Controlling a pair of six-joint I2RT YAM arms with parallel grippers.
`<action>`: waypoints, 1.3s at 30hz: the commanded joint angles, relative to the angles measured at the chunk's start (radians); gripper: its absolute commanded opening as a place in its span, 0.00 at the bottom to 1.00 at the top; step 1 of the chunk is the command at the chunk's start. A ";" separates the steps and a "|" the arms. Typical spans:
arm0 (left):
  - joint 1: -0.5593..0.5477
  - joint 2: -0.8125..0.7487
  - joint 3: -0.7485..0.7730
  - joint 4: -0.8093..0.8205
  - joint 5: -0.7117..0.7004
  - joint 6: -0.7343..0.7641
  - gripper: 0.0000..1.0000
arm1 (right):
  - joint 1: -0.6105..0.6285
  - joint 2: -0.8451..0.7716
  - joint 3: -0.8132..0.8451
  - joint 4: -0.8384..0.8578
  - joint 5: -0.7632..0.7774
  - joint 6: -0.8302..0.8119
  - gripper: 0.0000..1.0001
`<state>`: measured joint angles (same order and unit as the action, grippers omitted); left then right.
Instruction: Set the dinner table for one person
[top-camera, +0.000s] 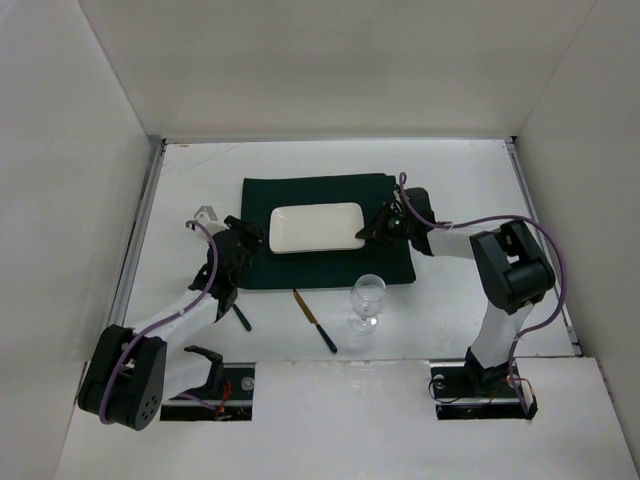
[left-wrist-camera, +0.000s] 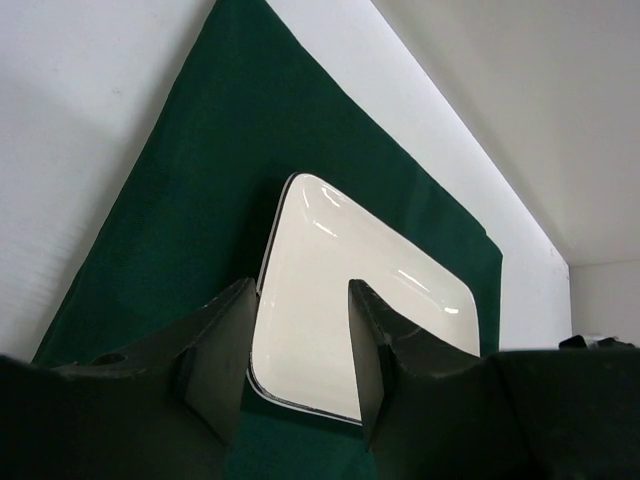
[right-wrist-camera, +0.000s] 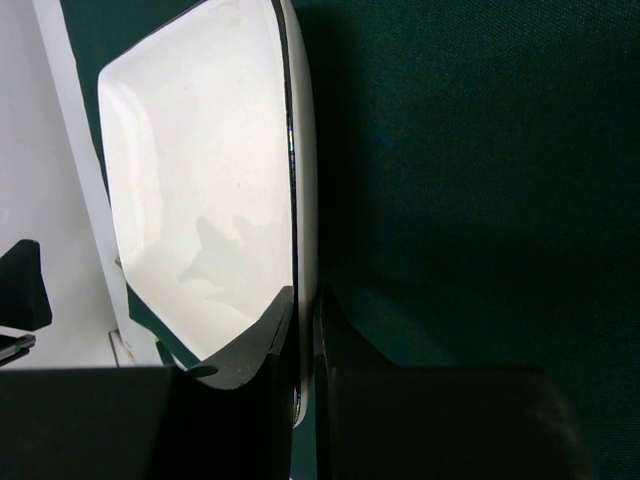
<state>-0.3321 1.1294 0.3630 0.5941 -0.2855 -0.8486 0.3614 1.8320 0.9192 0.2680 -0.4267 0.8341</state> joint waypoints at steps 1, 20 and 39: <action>-0.008 0.004 0.001 0.041 -0.018 -0.006 0.40 | -0.003 -0.036 0.061 0.055 -0.046 -0.016 0.08; -0.011 -0.003 -0.007 0.038 -0.041 -0.012 0.40 | 0.009 -0.014 0.136 -0.179 0.117 -0.107 0.12; -0.018 0.020 -0.002 0.041 -0.046 -0.013 0.40 | 0.034 -0.025 0.141 -0.276 0.197 -0.159 0.35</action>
<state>-0.3458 1.1404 0.3630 0.5941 -0.3141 -0.8555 0.3832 1.8320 1.0222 0.0063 -0.2665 0.7059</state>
